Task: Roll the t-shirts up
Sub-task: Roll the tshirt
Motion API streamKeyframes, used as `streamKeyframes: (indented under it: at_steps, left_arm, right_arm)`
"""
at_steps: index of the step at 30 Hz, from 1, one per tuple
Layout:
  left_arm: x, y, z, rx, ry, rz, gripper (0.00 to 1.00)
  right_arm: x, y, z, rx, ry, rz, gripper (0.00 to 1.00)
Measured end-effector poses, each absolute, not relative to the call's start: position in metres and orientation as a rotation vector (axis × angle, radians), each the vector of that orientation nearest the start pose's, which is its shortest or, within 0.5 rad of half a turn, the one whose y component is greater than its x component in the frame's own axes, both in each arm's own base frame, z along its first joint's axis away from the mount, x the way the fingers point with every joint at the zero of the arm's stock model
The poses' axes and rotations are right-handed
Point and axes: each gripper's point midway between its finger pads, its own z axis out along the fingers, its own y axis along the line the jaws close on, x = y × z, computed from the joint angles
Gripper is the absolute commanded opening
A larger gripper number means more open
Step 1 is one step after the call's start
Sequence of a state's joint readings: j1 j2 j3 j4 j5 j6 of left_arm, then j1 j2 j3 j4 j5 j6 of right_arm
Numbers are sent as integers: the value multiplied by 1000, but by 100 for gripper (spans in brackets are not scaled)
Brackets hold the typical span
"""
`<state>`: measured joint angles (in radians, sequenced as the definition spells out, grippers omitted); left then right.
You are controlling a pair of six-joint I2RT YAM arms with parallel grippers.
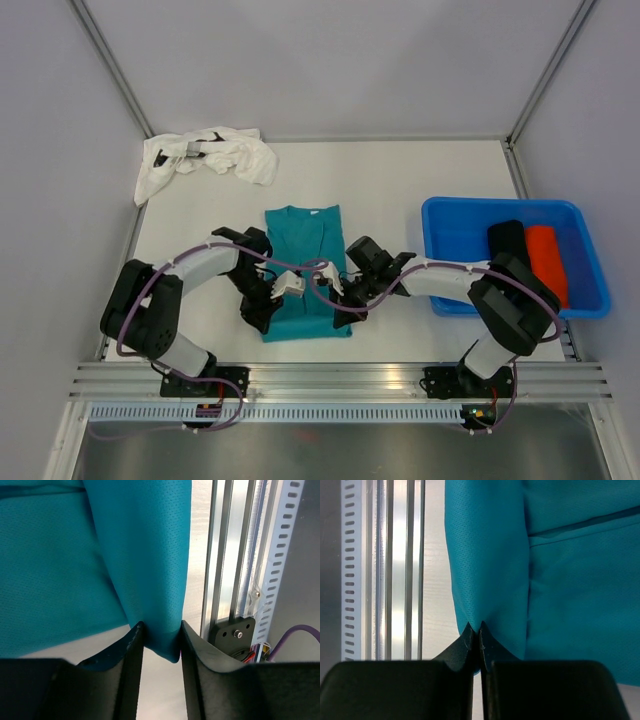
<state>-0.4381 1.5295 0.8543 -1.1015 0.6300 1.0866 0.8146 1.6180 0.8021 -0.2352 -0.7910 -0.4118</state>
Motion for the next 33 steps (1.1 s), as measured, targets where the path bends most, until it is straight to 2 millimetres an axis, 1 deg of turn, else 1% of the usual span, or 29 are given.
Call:
streamKeyframes:
  at_steps: [4,6,11,14,17,19,21,22,24,25,27,28,29,30,31,32,33]
  left_arm:
    - [125,-140,42,1971,2214,-1015,44]
    - [127,-141,43,1955,2218,-1019,47]
    - [144,-151,56,1827,2214,-1043,54]
    - [143,-157,64,1781,2191,-1066,55]
    - [137,-158,61,1758,2194,-1073,55]
    - [129,-157,54,1755,2225,-1086,54]
    - [122,-156,48,1751,2257,-1102,50]
    - [121,-157,46,1747,2268,-1107,38]
    - [123,-159,45,1735,2276,-1107,21]
    - [124,-160,44,1732,2276,-1104,10]
    - [126,-161,43,1726,2274,-1099,3]
    - [127,-161,43,1726,2272,-1098,2]
    - [127,-162,42,1726,2271,-1098,2]
    - [127,-162,42,1727,2272,-1098,2]
    - [127,-161,41,1728,2275,-1101,2]
    - [126,-161,40,1730,2280,-1107,2]
    - [127,-161,39,1730,2287,-1112,2]
  right_arm:
    - [139,303,40,-1659,1960,1194,8]
    - [140,302,41,-1647,1976,1200,8]
    - [147,308,39,-1635,2008,1221,9]
    - [149,307,37,-1620,2033,1226,11]
    - [151,305,38,-1606,2046,1225,13]
    - [152,305,38,-1602,2053,1225,14]
    - [153,306,39,-1599,2057,1220,15]
    - [154,306,39,-1596,2060,1217,16]
    - [154,306,40,-1589,2068,1215,23]
    - [154,306,39,-1583,2076,1214,26]
    - [156,306,38,-1570,2093,1201,34]
    - [157,305,38,-1565,2099,1187,40]
    - [159,305,38,-1558,2105,1172,49]
    - [160,304,39,-1552,2107,1156,52]
    - [163,303,42,-1544,2098,1130,59]
    - [165,301,47,-1527,2088,1101,74]
    - [167,300,53,-1506,2070,1077,77]
